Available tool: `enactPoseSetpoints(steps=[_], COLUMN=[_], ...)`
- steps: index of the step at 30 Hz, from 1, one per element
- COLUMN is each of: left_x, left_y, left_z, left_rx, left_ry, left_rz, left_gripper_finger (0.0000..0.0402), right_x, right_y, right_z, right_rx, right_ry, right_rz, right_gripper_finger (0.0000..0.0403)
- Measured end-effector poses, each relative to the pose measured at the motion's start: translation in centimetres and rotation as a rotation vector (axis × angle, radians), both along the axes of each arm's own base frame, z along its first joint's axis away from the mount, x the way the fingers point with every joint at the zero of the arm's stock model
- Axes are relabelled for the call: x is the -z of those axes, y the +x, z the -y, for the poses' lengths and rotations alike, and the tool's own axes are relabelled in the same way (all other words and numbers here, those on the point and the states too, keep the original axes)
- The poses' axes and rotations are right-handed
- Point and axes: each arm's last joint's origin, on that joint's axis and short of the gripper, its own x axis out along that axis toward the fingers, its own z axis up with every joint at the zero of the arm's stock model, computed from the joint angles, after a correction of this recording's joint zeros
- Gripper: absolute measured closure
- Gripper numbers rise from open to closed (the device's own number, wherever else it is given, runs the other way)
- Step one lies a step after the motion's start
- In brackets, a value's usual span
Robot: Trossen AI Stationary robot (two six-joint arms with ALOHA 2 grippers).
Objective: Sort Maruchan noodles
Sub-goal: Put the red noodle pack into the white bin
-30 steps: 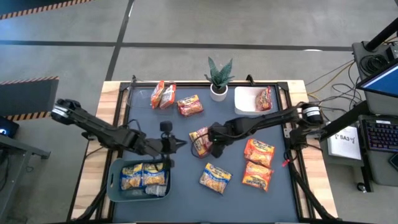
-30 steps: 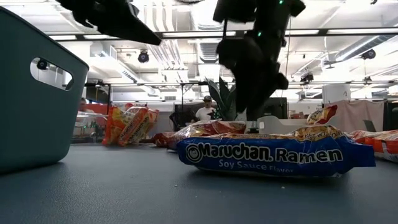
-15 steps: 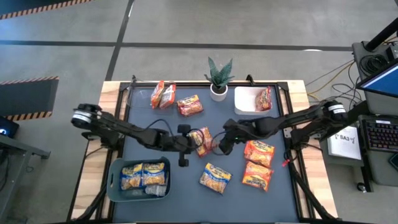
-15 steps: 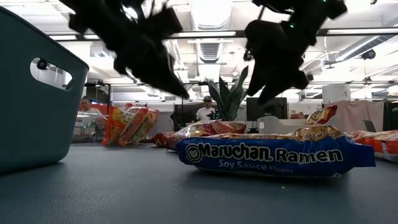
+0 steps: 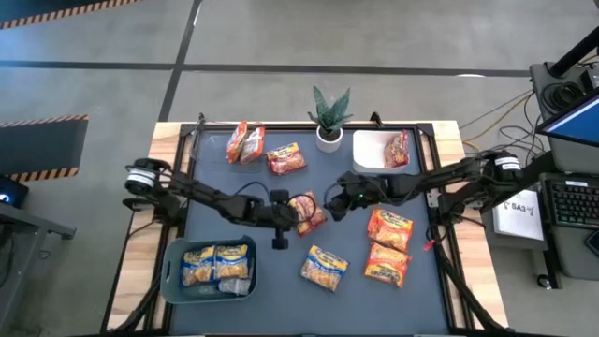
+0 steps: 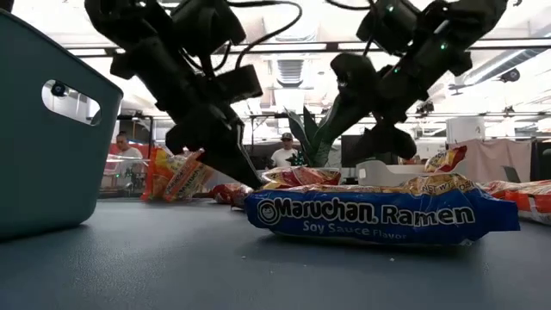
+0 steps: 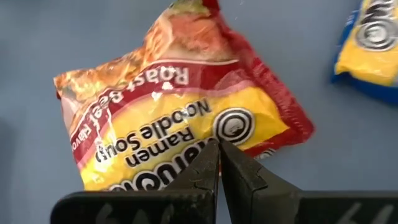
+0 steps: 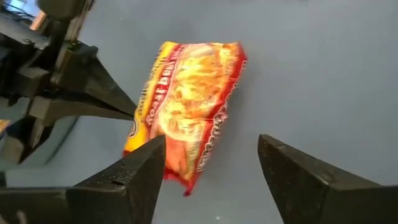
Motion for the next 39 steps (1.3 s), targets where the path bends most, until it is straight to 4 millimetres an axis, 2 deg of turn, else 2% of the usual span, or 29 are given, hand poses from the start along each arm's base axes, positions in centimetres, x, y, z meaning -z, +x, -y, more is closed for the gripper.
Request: enactPoseSetpoints(steps=[11, 19, 26, 33, 39], left_x=[1.4, 1.4, 1.4, 1.4, 1.2], left_y=[0.4, 0.4, 0.4, 0.3, 0.3], left_z=[-0.5, -0.5, -0.5, -0.5, -0.5], left_rx=[-0.038, -0.039, -0.042, -0.043, -0.042], left_ry=[-0.013, -0.014, -0.016, -0.016, -0.016], left_rz=[-0.029, -0.03, -0.031, -0.031, -0.032], left_gripper_finger=[0.0402, 0.0402, 0.0402, 0.0402, 0.0402], right_x=[3.2, 5.4, 6.3, 6.2, 6.2], right_y=[2.3, 4.3, 5.8, 5.9, 5.9], right_z=[1.3, 1.7, 1.8, 1.7, 1.7], right_rx=[-0.026, -0.082, -0.114, -0.142, -0.152], right_ry=[0.078, 0.113, 0.094, 0.1, 0.099], right_rz=[0.045, 0.146, 0.176, 0.18, 0.183], right_gripper_finger=[0.0095, 0.0089, 0.0119, 0.0188, 0.0226])
